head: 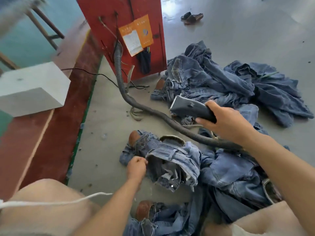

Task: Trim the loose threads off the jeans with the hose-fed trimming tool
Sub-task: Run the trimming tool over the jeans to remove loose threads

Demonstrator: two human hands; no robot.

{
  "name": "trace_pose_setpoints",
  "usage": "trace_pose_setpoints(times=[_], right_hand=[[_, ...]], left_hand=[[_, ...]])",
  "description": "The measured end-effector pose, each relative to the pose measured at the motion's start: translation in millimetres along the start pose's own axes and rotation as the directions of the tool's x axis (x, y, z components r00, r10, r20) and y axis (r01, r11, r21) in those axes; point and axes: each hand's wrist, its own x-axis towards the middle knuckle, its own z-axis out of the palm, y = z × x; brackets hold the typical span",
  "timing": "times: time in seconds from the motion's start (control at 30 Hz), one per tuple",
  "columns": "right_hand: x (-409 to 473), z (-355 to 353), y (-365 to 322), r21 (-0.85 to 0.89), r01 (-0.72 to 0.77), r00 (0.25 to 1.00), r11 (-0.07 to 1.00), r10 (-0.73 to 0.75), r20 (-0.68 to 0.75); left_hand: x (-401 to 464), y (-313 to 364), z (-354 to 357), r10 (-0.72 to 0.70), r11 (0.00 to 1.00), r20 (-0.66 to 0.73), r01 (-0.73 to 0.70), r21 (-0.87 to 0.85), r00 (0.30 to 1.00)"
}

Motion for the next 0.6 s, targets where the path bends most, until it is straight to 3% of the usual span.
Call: trace_pose_setpoints(times=[0.1, 0.2, 0.3, 0.37, 0.43, 0.5, 0.6], right_hand=[[7, 13, -2, -0.124, 0.003, 0.995, 0.992, 0.010, 0.104], [14, 26, -3, -0.219, 0.018, 0.981, 0.976, 0.025, 0.193], [20, 37, -7, -0.265, 0.012, 0.970, 0.964, 0.052, 0.236], [25, 44, -15, -0.293, -0.014, 0.969, 0.956, 0.085, 0.230], [31, 49, -27, -0.297, -0.060, 0.967, 0.953, 0.130, 0.220], [43, 54, -43, -0.225, -0.141, 0.959, 0.964, 0.190, 0.209], [73, 52, -71, 0.121, -0.303, 0.951, 0.945, 0.292, 0.102]], left_hand=[[20, -49, -7, -0.315, 0.949, 0.048, 0.314, 0.033, 0.948], [22, -67, 2, -0.369, 0.929, 0.104, 0.364, 0.071, 0.923], [23, -78, 17, -0.345, 0.909, 0.291, 0.240, 0.341, 0.893], [24, -93, 26, -0.366, 0.826, 0.431, 0.075, 0.559, 0.825], [22, -101, 34, -0.247, 0.714, 0.457, -0.158, 0.682, 0.854], [26, -95, 41, -0.040, 0.670, 0.425, -0.292, 0.683, 0.904], [40, -66, 44, 0.081, 0.786, 0.357, -0.280, 0.552, 0.930]])
